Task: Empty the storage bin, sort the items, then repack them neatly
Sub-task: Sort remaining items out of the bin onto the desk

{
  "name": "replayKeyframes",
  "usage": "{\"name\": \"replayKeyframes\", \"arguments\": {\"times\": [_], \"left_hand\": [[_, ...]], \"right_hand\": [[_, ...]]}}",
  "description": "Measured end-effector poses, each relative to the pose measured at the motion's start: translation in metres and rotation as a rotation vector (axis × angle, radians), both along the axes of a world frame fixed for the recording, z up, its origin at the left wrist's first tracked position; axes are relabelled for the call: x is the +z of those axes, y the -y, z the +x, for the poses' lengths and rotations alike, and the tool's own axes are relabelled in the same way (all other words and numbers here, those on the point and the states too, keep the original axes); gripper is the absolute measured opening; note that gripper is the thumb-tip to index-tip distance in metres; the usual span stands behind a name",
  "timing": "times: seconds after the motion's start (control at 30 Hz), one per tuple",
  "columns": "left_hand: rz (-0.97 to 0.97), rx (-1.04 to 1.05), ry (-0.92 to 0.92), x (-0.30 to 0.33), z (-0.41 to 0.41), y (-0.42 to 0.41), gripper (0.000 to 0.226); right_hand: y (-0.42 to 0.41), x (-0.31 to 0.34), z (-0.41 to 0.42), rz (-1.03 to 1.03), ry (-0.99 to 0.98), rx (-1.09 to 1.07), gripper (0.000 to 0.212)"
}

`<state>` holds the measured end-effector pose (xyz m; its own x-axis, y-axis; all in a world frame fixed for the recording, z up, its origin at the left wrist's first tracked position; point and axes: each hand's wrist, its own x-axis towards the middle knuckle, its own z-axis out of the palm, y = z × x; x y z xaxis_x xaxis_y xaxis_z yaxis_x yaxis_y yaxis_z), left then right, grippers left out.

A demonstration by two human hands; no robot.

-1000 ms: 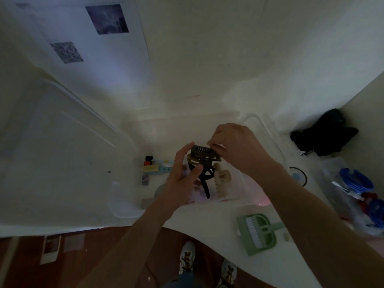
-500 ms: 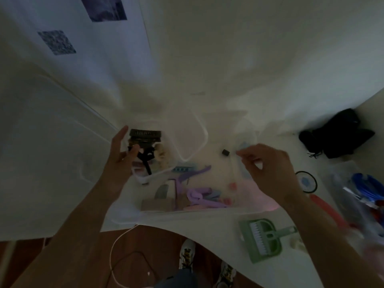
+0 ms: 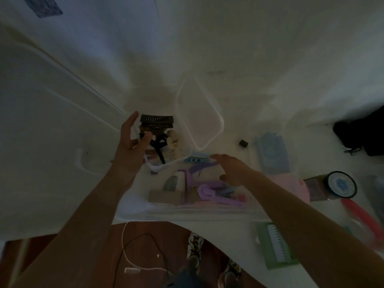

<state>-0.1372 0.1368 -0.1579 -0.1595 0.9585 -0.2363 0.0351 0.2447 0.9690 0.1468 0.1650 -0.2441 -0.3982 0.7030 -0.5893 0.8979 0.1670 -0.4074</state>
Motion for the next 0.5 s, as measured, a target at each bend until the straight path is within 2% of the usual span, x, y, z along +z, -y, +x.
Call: {"name": "replayKeyframes", "arguments": {"times": [0.07, 0.2, 0.3, 0.4, 0.5], "left_hand": [[-0.002, 0.007, -0.001, -0.003, 0.000, -0.002, 0.057], [-0.004, -0.001, -0.001, -0.011, 0.000, -0.006, 0.056], [-0.010, -0.005, 0.009, -0.016, 0.002, -0.009, 0.058], [-0.023, -0.014, 0.034, -0.016, 0.007, -0.010, 0.059], [-0.023, -0.049, 0.036, -0.014, 0.010, -0.010, 0.059]], "right_hand": [[-0.006, -0.014, 0.001, -0.059, 0.041, 0.040, 0.079], [-0.008, -0.014, 0.012, -0.084, 0.098, 0.055, 0.055], [-0.001, 0.003, -0.003, -0.094, -0.087, -0.095, 0.040], [0.019, 0.023, -0.037, -0.269, -0.285, -0.095, 0.052], [0.030, 0.026, -0.049, -0.226, -0.217, 0.087, 0.054]]}}
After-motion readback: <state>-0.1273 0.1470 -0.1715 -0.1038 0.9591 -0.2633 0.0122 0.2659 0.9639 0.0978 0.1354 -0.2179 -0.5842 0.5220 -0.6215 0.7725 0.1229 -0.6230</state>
